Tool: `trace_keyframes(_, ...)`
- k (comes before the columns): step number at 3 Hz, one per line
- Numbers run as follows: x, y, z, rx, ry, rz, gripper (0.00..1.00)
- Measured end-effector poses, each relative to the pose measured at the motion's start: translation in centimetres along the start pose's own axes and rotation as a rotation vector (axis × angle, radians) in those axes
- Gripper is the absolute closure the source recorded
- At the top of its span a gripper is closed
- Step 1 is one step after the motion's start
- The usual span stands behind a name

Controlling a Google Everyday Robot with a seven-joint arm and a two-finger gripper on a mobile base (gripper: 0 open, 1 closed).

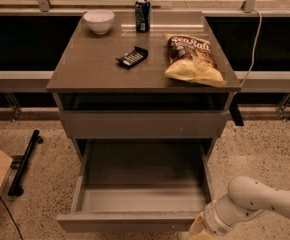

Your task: Close middle drawer

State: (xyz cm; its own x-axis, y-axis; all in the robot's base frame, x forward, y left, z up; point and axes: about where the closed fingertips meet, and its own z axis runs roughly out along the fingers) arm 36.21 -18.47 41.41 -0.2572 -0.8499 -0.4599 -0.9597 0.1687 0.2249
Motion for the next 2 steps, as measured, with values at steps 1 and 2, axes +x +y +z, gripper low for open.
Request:
trace_keyframes(1, -0.6, -1.3, 0.6, 0.032, -0.005, -0.029, 1.0)
trace_keyframes(2, -2.4, -5.9, 1.6, 0.098, -0.036, -0.087, 1.0)
